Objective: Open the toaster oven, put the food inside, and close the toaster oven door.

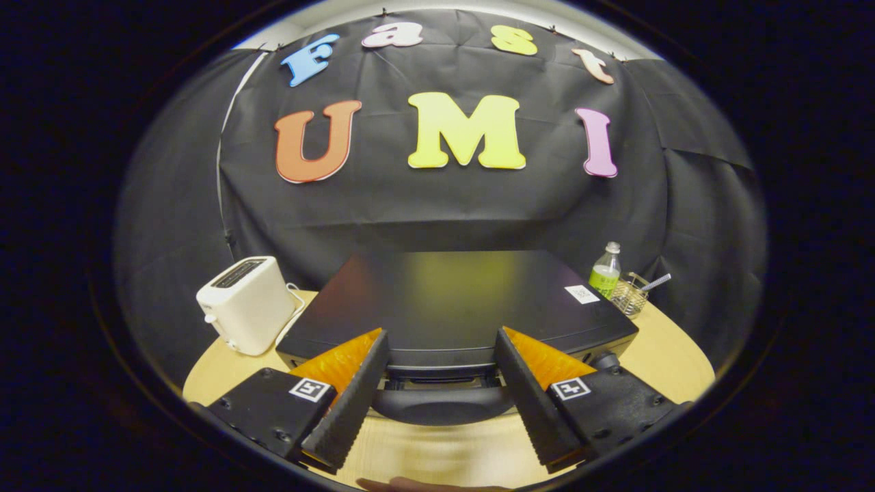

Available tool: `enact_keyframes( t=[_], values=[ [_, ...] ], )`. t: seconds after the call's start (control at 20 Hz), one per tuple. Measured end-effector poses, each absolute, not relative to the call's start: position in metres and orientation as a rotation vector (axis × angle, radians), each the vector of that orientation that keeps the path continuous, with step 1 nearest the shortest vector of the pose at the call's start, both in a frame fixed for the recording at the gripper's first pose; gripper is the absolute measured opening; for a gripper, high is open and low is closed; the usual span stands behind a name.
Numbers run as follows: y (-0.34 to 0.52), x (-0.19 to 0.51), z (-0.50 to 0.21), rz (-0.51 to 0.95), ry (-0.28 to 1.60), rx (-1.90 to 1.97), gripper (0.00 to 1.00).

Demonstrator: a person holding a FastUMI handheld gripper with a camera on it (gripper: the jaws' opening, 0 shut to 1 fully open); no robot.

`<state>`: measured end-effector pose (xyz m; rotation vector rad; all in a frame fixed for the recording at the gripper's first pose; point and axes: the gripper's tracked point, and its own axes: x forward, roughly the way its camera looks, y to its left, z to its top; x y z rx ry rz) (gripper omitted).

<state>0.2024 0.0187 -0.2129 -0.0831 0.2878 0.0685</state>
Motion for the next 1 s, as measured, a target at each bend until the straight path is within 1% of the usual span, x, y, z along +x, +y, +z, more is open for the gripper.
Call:
enact_keyframes(
  t=[0.2, 0.3, 0.35, 0.4, 0.45, 0.7, 1.0],
  values=[
    [0.016, 0.191, -0.213, 0.079, 0.227, -0.087, 1.0],
    [0.012, 0.188, -0.231, 0.074, 0.283, -0.092, 1.0],
    [0.013, 0.19, -0.223, 0.076, 0.22, -0.102, 1.0],
    [0.012, 0.183, -0.233, 0.075, 0.236, -0.116, 1.0],
    [0.012, 0.177, -0.228, 0.079, 0.196, -0.102, 1.0],
    [0.008, 0.149, -0.243, 0.095, 0.144, -0.096, 1.0],
    [-0.003, 0.099, -0.285, 0.109, 0.188, -0.089, 1.0]
  ],
)
